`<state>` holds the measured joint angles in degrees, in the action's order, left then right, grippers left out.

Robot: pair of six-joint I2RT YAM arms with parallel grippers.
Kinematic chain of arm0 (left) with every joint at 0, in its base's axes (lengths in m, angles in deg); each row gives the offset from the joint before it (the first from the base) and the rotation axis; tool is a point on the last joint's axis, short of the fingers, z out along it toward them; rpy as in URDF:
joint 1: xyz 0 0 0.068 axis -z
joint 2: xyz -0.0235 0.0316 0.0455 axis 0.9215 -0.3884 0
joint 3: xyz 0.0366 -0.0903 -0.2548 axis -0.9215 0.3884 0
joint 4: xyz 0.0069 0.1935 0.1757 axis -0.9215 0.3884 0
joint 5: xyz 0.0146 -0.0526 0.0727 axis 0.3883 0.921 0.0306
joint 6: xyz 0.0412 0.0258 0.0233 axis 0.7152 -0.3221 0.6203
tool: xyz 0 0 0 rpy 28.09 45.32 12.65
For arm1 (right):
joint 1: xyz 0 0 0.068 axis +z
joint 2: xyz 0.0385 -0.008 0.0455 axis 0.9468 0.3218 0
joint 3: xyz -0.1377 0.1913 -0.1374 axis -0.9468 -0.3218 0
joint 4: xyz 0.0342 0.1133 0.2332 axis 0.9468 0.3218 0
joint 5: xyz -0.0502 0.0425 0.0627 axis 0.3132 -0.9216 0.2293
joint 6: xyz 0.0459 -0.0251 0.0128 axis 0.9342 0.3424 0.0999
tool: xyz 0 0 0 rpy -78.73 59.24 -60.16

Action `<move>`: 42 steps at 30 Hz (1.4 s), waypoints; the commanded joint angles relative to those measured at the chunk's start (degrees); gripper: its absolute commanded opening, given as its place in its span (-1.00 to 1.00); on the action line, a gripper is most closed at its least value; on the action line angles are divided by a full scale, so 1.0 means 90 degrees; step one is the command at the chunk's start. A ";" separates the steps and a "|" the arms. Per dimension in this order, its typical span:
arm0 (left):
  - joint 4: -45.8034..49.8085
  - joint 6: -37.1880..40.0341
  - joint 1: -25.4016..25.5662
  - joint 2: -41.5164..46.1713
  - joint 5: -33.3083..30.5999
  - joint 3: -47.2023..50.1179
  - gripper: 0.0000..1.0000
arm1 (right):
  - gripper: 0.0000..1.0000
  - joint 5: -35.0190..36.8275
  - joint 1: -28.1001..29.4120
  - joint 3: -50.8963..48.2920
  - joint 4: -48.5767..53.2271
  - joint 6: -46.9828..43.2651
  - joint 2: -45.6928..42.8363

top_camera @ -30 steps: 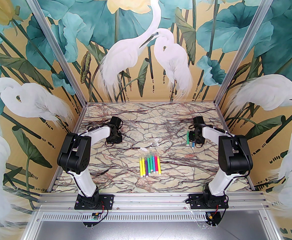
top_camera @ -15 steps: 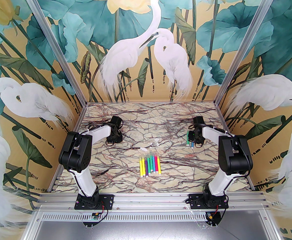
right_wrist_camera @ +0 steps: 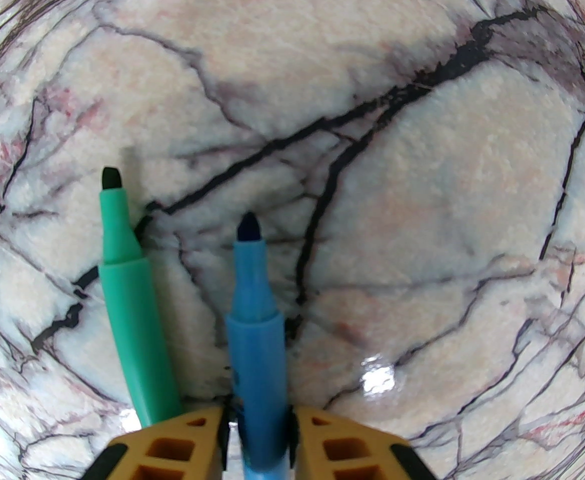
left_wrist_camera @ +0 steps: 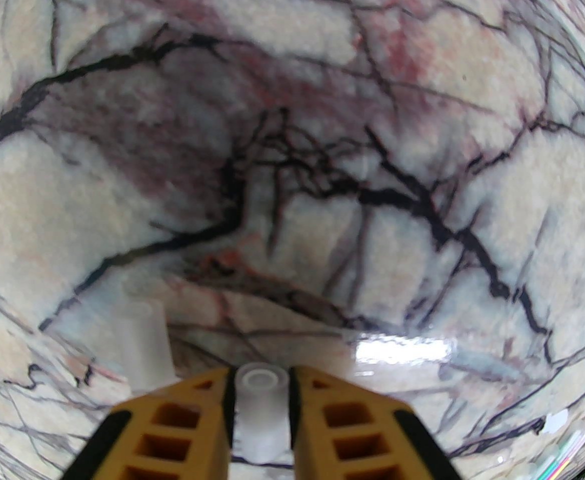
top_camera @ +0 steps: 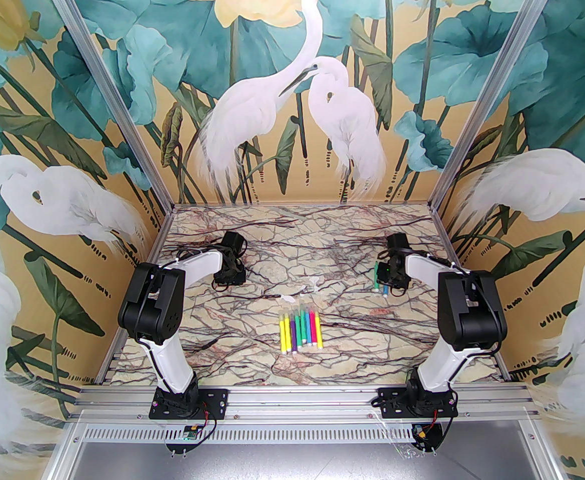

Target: Open the pen caps

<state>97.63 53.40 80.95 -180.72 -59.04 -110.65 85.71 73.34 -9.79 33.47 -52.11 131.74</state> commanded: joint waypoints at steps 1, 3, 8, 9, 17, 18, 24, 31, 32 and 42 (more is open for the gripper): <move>0.0161 0.0058 -0.0050 0.0042 -0.0028 -0.0157 -0.43 | -0.43 -0.0022 -0.0044 -0.0130 -0.0067 -0.0033 -0.0213; 0.0189 0.0056 -0.0049 0.0103 -0.0019 -0.0157 -0.39 | -0.43 -0.0013 -0.0039 -0.0160 -0.0075 -0.0043 -0.0259; 0.0065 0.0027 -0.0049 0.0467 0.0180 -0.0034 -0.20 | -0.41 -0.0004 -0.0030 -0.0257 -0.0095 -0.0118 -0.0414; 0.0018 0.0021 -0.0049 0.0569 0.0264 0.0012 -0.16 | -0.38 -0.0001 -0.0030 -0.0306 -0.0134 -0.0129 -0.0489; -0.0526 0.0032 -0.0049 0.1458 0.1429 0.0482 0.02 | -0.31 -0.0015 0.0038 -0.0551 -0.0136 -0.0184 -0.1176; -0.0628 0.0034 -0.0051 0.1586 0.1575 0.0579 0.05 | -0.31 0.0021 0.0084 -0.0568 -0.0097 -0.0205 -0.1285; -0.1030 -0.0072 -0.0050 0.2187 0.2105 0.1145 0.29 | -0.30 0.0154 0.0652 -0.0773 0.0073 -0.0423 -0.1975; -0.1652 -0.0233 -0.0049 0.3281 0.2336 0.1954 0.53 | -0.25 0.0014 0.1547 -0.0909 0.0359 -0.0276 -0.2668; -0.1687 -0.0240 -0.0050 0.3447 0.2326 0.2055 0.54 | -0.24 -0.0092 0.1645 -0.0970 0.0370 -0.0232 -0.2780; -0.2160 -0.0426 -0.0022 0.4160 0.2545 0.2752 0.61 | -0.23 -0.0647 0.2815 -0.1512 0.0520 0.0297 -0.3531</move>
<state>80.36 50.36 80.90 -144.18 -38.14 -86.76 82.30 96.20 -21.86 36.75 -52.17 101.64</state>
